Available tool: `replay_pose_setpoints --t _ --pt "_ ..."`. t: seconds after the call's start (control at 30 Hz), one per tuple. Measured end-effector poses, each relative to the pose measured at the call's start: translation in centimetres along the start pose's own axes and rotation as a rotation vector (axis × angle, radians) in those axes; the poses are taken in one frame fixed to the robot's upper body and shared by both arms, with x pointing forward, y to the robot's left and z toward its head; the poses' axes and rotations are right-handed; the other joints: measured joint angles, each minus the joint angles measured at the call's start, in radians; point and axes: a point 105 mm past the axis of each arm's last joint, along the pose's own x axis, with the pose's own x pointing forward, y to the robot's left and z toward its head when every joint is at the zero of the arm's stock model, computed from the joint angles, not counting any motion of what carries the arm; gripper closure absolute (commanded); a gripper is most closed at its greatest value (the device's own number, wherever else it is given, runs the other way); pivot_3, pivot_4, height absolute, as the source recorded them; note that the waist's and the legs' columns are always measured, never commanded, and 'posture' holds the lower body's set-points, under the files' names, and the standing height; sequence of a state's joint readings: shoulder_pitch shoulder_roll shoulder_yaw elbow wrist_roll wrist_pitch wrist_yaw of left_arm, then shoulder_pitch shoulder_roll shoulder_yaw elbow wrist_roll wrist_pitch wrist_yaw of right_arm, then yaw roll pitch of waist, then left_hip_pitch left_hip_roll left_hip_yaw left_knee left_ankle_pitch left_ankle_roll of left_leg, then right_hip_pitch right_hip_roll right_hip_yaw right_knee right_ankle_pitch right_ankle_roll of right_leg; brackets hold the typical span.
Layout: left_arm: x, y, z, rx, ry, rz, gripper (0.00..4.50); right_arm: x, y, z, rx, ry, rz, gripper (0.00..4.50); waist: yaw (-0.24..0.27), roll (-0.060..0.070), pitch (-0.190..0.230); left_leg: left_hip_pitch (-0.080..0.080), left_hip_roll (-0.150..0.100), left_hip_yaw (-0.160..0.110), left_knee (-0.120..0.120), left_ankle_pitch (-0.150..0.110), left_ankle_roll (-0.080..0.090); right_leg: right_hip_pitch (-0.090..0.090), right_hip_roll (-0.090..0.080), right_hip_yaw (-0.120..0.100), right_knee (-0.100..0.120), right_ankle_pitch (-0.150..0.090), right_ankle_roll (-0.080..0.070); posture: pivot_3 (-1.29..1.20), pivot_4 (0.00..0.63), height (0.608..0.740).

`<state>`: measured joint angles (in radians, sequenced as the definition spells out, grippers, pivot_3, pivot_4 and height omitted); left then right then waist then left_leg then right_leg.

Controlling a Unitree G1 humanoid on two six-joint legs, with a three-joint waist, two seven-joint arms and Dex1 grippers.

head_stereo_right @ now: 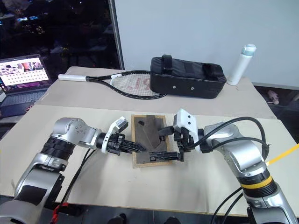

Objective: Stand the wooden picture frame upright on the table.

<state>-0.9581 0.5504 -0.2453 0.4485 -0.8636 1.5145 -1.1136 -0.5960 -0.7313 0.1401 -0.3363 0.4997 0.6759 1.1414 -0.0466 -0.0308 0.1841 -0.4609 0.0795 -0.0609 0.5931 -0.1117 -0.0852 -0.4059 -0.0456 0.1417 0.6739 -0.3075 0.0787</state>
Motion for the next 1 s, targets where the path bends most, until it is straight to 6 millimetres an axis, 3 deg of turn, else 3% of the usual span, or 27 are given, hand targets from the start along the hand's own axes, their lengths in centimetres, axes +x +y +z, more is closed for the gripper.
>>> replay_pose_setpoints --t 0.27,0.37,0.43,0.57,0.63,0.83,0.9,1.0 --pt "-0.6 -1.3 0.3 0.005 0.011 -0.085 3.31 -0.9 0.2 -0.2 -0.007 0.002 -0.007 0.02 0.003 0.000 0.000 0.000 0.000 0.000 0.001 0.000 0.000 0.000 0.000 0.000 0.001 0.000 0.000 0.00 0.150 0.689" --pt "-1.6 -1.3 0.4 -0.001 -0.004 -0.082 3.31 -3.1 -1.8 -1.1 -0.004 0.063 -0.122 0.02 0.002 0.000 0.000 0.000 0.000 0.000 0.002 0.000 0.000 0.000 0.000 0.000 0.001 0.000 0.000 0.00 0.150 0.689" --pt "-2.0 -1.3 0.6 0.021 -0.018 -0.099 3.31 -6.0 -3.5 -2.6 0.048 0.127 -0.256 0.02 0.008 0.000 0.001 0.000 0.000 0.000 0.002 0.000 0.000 0.000 0.000 0.000 0.002 0.000 0.000 0.00 0.150 0.689" --pt "-2.6 0.0 0.8 -0.038 -0.066 -0.094 3.31 -8.0 -3.9 -3.5 0.077 0.122 -0.347 0.02 0.006 0.000 0.001 0.000 0.000 0.000 0.002 0.000 0.000 0.000 0.000 0.000 0.003 -0.001 0.000 0.00 0.150 0.689" --pt "-2.2 -0.1 0.9 -0.077 -0.068 -0.131 3.31 -8.3 -4.1 -4.0 0.021 0.138 -0.392 0.02 0.005 0.000 0.001 0.000 0.000 0.000 0.003 0.000 0.000 0.000 0.000 0.000 0.003 -0.001 0.000 0.00 0.150 0.689" --pt "-1.5 -1.5 1.6 -0.213 -0.052 -0.238 3.31 -8.7 -6.3 -7.2 -0.427 0.364 -0.580 0.02 -0.002 0.000 0.001 0.000 0.000 0.000 0.006 0.000 0.000 0.000 0.000 0.000 0.005 -0.002 0.001 0.00 0.150 0.689" --pt "-1.5 -1.6 1.5 -0.252 -0.041 -0.255 3.31 -8.0 -6.7 -8.0 -0.568 0.381 -0.626 0.02 -0.004 0.000 0.001 0.000 -0.001 0.000 0.006 0.000 0.000 0.000 0.000 0.000 0.006 -0.002 0.001 0.00 0.150 0.689" --pt "-1.2 -1.4 1.1 -0.291 -0.013 -0.266 3.31 -6.2 -6.6 -7.2 -0.767 0.332 -0.634 0.02 -0.009 0.002 0.002 0.000 -0.001 0.000 0.006 0.000 0.000 0.000 0.000 0.000 0.007 -0.002 0.001 0.00 0.150 0.689"
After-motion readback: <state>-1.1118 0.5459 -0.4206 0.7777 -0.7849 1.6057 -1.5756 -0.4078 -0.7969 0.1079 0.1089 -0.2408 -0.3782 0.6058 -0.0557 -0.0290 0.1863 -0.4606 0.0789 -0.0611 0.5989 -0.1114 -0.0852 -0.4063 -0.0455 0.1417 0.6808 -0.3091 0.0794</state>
